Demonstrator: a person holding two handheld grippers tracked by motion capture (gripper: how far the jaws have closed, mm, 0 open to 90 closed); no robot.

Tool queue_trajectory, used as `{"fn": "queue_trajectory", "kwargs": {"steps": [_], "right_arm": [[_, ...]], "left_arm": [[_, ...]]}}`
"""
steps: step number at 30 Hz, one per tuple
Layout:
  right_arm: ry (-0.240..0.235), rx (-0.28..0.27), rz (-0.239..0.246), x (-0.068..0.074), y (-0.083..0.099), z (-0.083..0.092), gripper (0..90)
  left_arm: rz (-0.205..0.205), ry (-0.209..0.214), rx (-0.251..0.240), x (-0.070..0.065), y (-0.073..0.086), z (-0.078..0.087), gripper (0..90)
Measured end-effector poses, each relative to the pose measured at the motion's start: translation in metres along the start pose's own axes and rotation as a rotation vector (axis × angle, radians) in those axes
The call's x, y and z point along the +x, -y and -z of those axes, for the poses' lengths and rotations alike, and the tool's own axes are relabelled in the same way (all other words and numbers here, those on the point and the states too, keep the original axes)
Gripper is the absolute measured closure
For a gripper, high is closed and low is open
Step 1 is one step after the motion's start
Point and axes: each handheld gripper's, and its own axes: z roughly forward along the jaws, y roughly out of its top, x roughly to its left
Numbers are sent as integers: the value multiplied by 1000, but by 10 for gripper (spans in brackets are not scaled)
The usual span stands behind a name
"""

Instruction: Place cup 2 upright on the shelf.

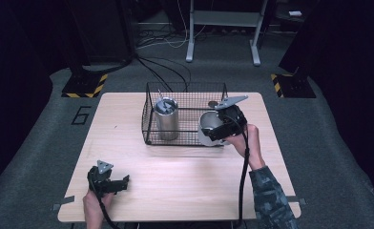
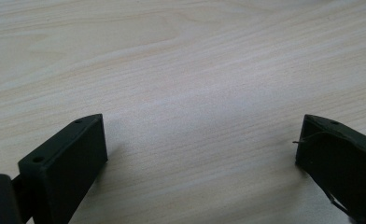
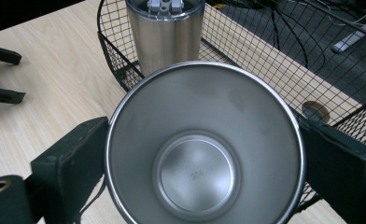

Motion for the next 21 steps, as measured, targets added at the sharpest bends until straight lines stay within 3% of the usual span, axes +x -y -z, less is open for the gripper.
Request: {"fn": "queue_trajectory", "kwargs": {"steps": [21], "right_arm": [[-2,18,13,-6,-25,-13,56]], "left_arm": [[2,4,2,0,0,0,19]]}}
